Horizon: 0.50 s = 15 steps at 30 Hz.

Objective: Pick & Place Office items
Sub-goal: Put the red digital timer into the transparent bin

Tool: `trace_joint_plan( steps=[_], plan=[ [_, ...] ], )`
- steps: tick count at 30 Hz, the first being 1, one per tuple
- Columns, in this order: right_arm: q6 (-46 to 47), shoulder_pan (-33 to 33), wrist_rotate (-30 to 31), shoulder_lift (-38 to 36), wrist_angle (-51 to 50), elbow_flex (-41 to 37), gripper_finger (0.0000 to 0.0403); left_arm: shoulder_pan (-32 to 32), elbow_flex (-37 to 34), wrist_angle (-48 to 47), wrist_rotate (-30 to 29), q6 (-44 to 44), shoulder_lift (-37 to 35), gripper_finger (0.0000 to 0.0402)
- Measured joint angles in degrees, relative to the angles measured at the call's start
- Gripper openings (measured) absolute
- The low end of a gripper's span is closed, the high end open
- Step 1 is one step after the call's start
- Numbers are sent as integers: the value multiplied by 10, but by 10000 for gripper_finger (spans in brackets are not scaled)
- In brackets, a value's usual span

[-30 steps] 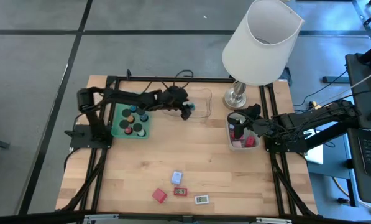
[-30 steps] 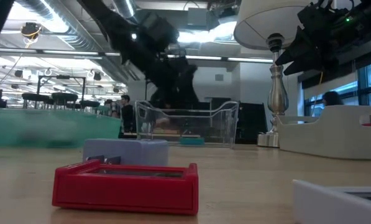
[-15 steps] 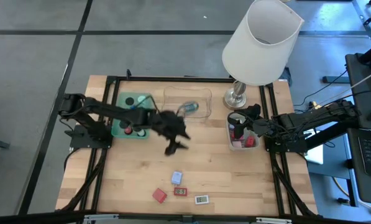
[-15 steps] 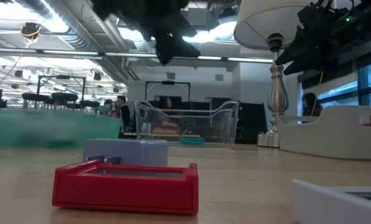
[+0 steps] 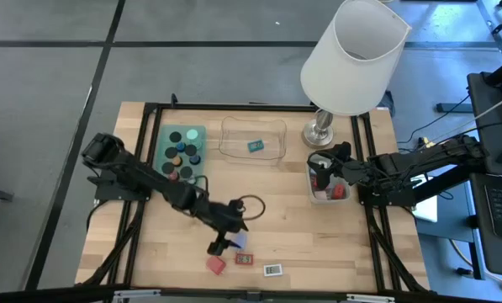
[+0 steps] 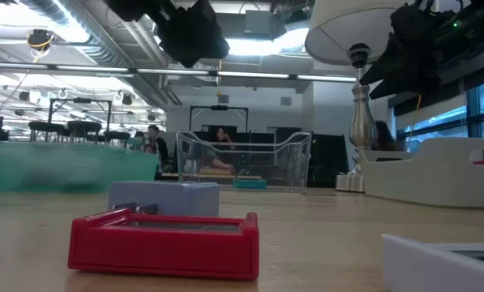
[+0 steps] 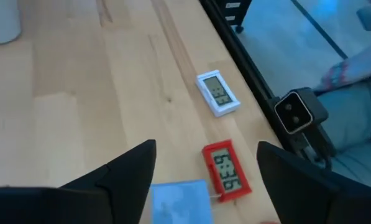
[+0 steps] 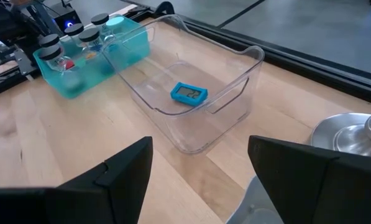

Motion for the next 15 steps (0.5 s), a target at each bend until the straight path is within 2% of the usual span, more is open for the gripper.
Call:
trace_joint_plan(
  steps=[7, 15],
  plan=[
    [1, 0, 0, 0, 0, 0, 268, -48, 0, 84, -80, -50, 62, 310],
    [1, 0, 0, 0, 0, 0, 268, -78, 0, 184, -125, -96, 135, 311]
  ],
)
